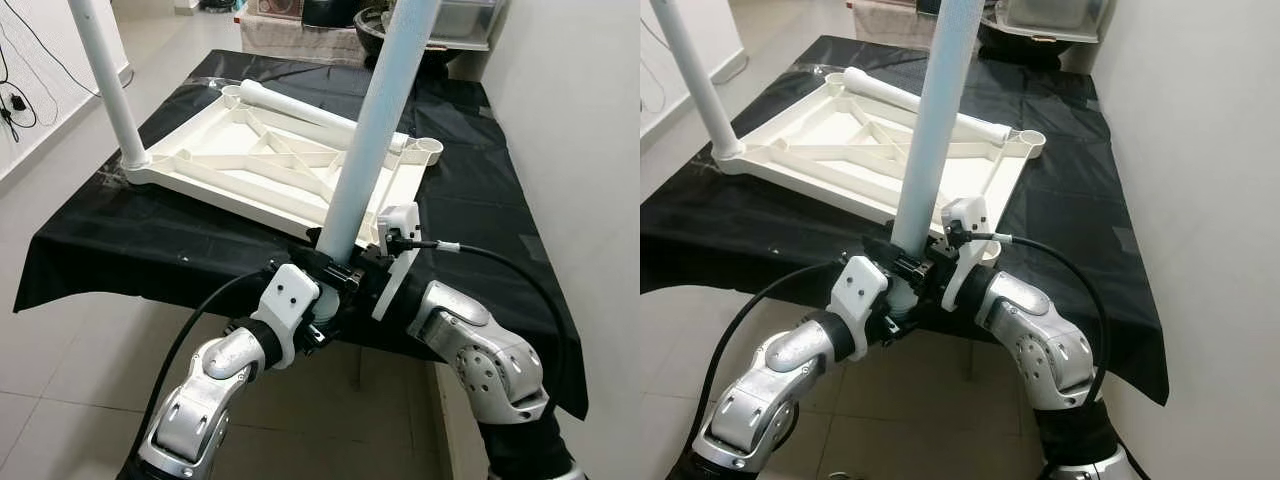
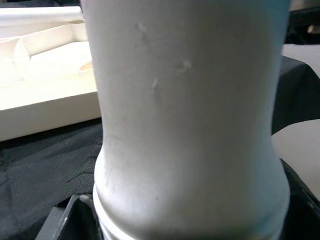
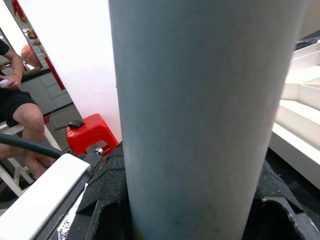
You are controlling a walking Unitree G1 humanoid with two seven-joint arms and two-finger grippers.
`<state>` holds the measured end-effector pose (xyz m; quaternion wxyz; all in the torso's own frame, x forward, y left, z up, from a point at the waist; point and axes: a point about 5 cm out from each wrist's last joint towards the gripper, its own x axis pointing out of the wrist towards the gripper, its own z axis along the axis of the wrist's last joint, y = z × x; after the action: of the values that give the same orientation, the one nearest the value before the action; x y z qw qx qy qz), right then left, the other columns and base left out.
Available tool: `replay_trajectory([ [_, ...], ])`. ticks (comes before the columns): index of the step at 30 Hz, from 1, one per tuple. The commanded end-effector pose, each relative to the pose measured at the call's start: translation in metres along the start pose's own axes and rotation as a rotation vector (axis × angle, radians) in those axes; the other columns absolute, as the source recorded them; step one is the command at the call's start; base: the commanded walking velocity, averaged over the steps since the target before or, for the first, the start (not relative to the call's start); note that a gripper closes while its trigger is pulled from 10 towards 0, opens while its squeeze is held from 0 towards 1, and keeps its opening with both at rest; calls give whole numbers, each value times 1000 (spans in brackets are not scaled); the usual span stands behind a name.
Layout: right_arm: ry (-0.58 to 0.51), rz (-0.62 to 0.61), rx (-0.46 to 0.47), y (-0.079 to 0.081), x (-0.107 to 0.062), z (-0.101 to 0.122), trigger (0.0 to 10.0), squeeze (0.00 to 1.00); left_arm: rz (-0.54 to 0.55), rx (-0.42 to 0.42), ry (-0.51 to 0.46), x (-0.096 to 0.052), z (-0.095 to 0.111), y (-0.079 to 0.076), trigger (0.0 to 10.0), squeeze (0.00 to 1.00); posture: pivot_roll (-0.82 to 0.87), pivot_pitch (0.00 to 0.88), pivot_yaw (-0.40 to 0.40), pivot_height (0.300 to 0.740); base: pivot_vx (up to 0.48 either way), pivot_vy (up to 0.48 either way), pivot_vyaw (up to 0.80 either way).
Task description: Building children table
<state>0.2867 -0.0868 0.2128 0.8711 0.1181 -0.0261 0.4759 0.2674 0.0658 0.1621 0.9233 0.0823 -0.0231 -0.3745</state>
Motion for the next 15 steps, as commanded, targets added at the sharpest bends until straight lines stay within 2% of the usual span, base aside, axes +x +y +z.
replay_trajectory([
  [1, -10, 22, -12, 5, 2, 3, 0, 0, -20, 13, 10, 1, -4, -5, 0, 0, 69, 106, -90, 740, 0, 0, 0],
  [6, -13, 25, -18, 6, 3, 4, 0, 0, -15, 19, 15, 1, -4, -4, 0, 0, 69, 106, -90, 740, 0, 0, 0],
  [7, -16, 25, -19, 6, 3, 5, 10000, 0, -13, 24, 21, 1, -4, -3, 10000, 0, 69, 106, -90, 740, 0, 0, 0],
  [11, -17, 25, -24, 6, 4, 7, 10000, 0, -20, 55, 33, 2, -6, -3, 10000, 0, 69, 105, -90, 740, 0, 0, 0],
  [12, -16, 25, -30, 6, 5, 7, 10000, 1000, -21, 57, 32, 2, -7, -3, 10000, 0, 69, 106, -90, 740, 0, 0, 0],
  [15, -13, 27, -37, 6, 5, 7, 10000, 1000, -20, 56, 31, 1, -7, -3, 10000, 0, 69, 106, -90, 740, 0, 0, 0],
])
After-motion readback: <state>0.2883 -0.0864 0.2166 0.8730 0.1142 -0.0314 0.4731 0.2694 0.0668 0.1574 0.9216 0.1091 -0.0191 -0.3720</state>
